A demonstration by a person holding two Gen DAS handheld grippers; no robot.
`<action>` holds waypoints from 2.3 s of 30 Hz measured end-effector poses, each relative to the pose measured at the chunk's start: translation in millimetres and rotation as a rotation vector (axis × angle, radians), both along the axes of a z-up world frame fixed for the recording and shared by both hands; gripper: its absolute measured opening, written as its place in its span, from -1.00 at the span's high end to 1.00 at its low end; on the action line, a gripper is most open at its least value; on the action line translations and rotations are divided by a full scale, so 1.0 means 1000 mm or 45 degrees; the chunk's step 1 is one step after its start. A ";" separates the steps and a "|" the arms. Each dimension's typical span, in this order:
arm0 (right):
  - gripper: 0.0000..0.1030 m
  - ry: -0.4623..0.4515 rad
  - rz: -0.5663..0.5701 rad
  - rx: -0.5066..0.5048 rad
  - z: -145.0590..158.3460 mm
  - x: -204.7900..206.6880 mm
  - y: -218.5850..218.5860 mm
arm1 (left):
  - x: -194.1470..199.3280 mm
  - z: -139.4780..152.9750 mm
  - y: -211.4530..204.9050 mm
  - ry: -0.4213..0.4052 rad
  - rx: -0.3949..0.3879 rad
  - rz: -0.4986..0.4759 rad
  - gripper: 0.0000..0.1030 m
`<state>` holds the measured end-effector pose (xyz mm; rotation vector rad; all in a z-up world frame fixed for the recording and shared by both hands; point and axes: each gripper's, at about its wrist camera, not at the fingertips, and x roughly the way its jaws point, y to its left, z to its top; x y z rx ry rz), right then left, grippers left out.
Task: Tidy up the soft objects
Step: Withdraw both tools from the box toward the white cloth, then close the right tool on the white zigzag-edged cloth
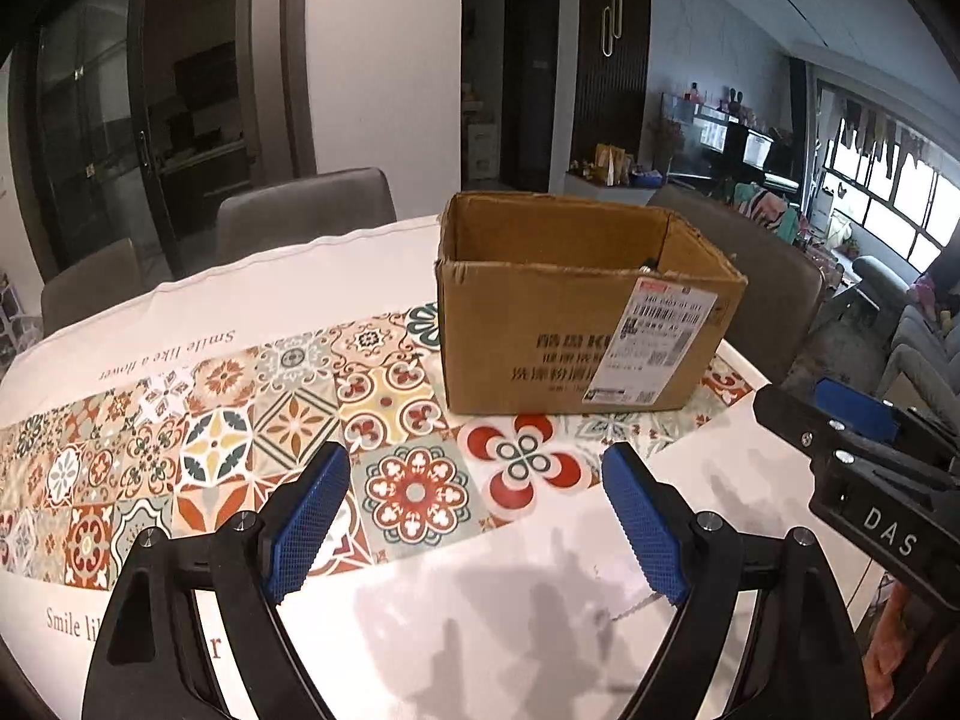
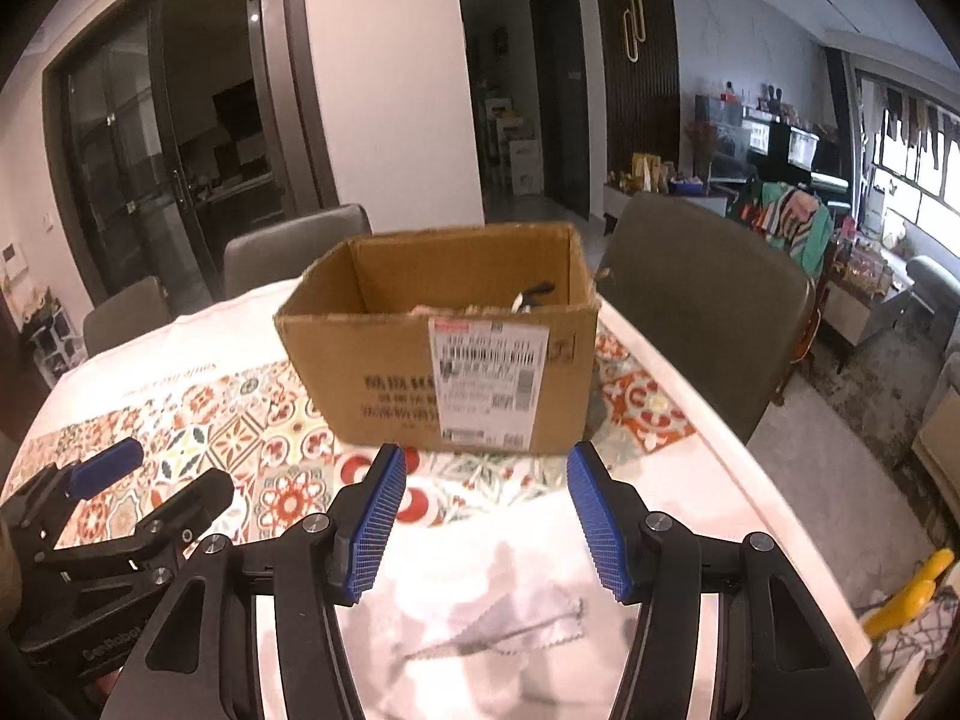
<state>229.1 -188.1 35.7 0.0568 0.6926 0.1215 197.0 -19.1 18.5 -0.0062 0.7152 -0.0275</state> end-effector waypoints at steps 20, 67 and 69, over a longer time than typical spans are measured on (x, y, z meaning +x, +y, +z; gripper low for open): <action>-0.12 0.219 0.073 -0.007 -0.067 -0.025 0.013 | -0.030 -0.060 0.001 0.136 0.104 -0.015 -0.68; 0.80 0.399 0.138 -0.086 -0.130 0.000 0.018 | -0.006 -0.105 -0.010 0.336 0.102 -0.017 -0.68; 0.80 0.386 0.137 -0.078 -0.127 -0.002 0.018 | -0.007 -0.102 -0.010 0.331 0.103 -0.020 -0.68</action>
